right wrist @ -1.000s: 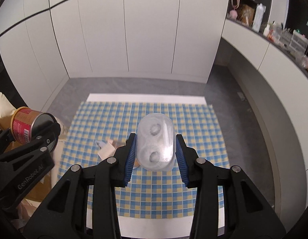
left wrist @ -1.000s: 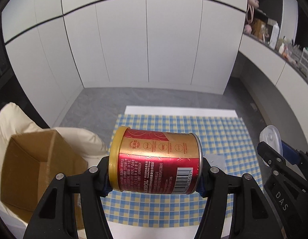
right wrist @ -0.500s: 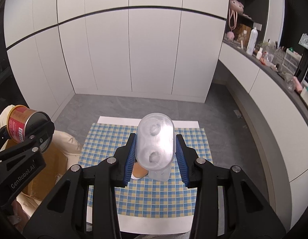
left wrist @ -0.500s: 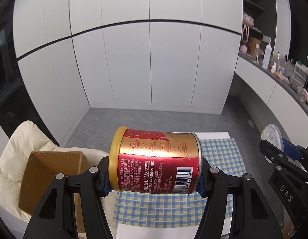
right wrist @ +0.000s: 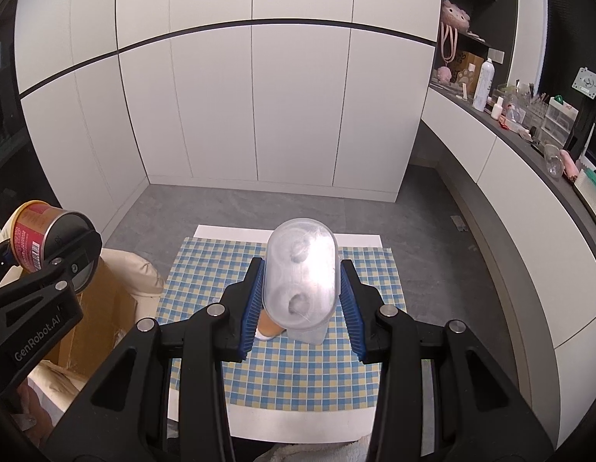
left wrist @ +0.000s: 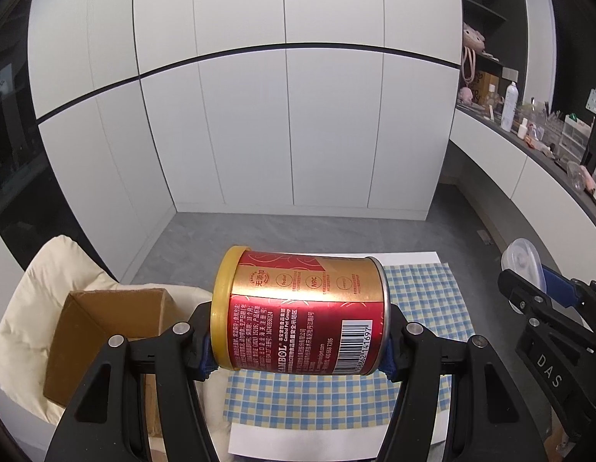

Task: Organize objects
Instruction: 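Lift the red can with the left tool while the right tool lifts the lens case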

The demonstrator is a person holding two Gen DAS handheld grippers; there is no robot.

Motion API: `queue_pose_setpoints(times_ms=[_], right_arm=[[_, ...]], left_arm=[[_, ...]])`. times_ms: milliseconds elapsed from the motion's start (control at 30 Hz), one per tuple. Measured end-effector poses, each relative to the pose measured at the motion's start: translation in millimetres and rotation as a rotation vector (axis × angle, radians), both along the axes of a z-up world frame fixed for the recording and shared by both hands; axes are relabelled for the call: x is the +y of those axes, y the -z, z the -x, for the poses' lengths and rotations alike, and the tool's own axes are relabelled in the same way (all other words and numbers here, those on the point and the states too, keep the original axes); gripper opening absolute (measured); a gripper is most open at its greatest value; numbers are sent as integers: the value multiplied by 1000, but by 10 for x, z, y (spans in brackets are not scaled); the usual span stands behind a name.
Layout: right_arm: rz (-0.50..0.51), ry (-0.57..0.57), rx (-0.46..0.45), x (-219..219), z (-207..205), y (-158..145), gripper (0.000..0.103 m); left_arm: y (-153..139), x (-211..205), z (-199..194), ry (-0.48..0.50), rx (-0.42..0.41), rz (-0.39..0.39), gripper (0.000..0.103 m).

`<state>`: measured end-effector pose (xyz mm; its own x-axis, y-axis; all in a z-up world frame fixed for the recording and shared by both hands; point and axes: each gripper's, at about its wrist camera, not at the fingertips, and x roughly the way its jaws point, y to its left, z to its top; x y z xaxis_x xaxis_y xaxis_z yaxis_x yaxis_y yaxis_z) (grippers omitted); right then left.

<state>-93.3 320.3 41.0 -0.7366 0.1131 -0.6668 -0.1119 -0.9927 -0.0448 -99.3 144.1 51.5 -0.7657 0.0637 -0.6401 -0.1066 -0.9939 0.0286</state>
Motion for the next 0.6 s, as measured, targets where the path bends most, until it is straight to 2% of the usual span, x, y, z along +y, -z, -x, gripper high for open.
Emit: queue_pose_setpoints(times_ms=[300,600], right_arm=[[24,30,-25,148,-124,140,40],[12,34,-40,164,-383,265,40]], left_arm=[[42,42,-164,2,3,10,62],[333,-60,-453,-12,-28,31,62]])
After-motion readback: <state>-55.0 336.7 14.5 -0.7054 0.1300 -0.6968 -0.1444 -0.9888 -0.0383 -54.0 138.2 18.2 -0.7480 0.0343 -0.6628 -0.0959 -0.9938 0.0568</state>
